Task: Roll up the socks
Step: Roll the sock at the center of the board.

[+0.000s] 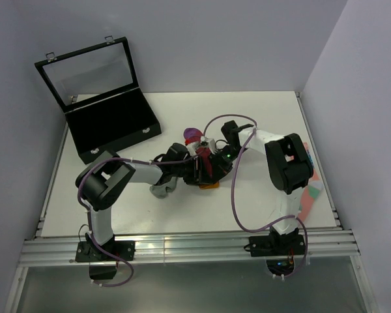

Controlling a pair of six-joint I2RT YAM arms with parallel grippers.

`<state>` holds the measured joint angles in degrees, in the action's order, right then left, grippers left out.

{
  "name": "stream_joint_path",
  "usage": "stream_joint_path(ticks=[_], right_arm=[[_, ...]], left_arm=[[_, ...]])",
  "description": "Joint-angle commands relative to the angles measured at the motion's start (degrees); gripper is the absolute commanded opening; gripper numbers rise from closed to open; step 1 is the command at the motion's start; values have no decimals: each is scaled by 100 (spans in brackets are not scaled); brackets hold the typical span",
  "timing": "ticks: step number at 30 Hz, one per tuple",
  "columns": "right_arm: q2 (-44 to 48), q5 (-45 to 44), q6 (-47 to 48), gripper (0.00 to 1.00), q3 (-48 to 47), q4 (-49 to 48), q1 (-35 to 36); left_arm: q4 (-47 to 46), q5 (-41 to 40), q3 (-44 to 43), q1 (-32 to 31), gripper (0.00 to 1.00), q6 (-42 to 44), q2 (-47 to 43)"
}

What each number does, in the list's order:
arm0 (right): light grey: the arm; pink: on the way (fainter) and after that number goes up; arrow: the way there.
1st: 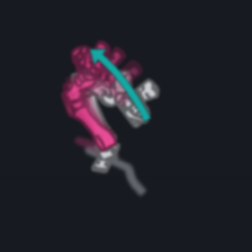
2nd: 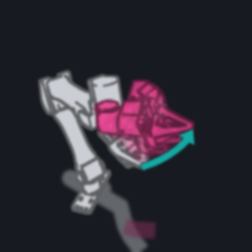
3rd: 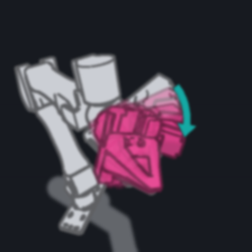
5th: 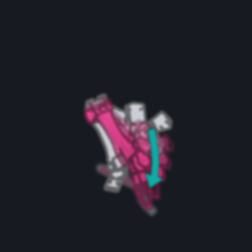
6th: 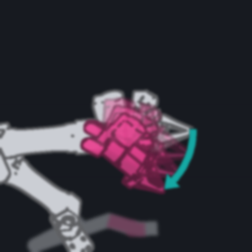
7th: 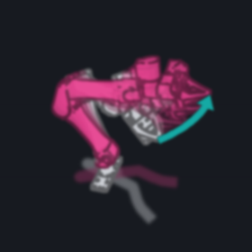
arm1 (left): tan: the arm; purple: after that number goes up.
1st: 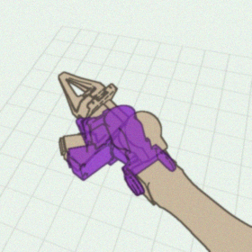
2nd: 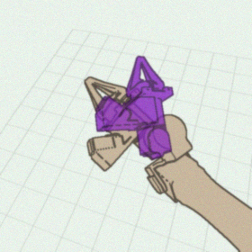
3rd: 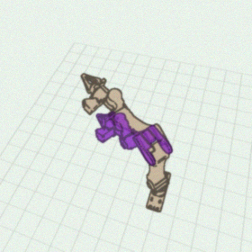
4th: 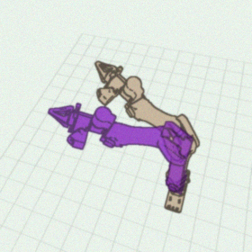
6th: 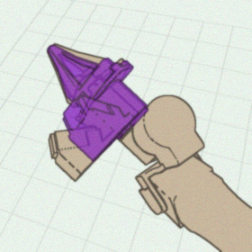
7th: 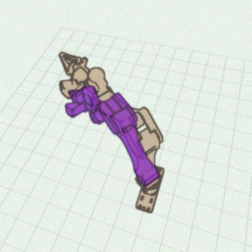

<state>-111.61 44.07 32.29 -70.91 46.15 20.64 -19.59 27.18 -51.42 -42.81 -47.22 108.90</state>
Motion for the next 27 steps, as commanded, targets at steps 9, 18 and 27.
stream_joint_path(ticks=[9,18,27], right_arm=[[-502,-1112,-1015,4,-194,210,-403],[-599,-1059,-1094,4,-239,236,-456],[-581,-1041,-1164,4,-204,166,-500]], left_arm=[[-132,-442,369,-96,52,1760,-238],[43,-582,282,-96,38,1743,17],[613,-626,-26,-96,0,1270,342]])
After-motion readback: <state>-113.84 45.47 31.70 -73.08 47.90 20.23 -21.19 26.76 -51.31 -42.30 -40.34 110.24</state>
